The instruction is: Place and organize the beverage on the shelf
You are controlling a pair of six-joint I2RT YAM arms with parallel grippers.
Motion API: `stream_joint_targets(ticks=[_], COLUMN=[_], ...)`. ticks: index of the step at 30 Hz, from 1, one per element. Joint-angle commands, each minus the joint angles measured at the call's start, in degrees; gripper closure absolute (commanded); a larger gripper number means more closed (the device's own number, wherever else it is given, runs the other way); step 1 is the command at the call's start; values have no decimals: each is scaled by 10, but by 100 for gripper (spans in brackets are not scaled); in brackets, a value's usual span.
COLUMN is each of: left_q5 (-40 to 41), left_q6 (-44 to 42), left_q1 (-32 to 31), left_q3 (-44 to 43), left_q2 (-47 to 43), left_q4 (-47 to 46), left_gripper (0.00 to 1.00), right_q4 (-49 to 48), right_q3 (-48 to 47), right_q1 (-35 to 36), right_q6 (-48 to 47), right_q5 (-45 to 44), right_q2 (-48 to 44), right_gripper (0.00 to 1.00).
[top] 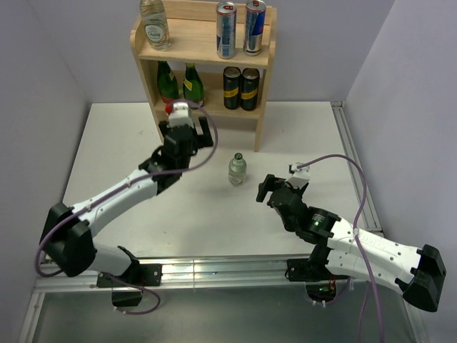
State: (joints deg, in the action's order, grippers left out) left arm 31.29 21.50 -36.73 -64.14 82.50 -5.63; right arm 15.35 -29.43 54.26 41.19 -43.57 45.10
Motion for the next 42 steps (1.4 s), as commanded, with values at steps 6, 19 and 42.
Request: stream_joint_targets(ticks=[6,19,42], left_q5=[-4,-122,12], left_q6=[109,47,-16], left_q1=[-184,-206,-181], left_q3=[209,299,128], left_q2=[-153,47,334], left_q4=[-1,-313,-474], left_gripper=[1,1,2], right_q4=[6,20,0], right_q3=[10,9,32], right_q1=[5,5,5], right_q6=[19,31,21], right_q5=[-27,-28,-22], right_q2=[-13,-27,-31], right_gripper=[10,10,10])
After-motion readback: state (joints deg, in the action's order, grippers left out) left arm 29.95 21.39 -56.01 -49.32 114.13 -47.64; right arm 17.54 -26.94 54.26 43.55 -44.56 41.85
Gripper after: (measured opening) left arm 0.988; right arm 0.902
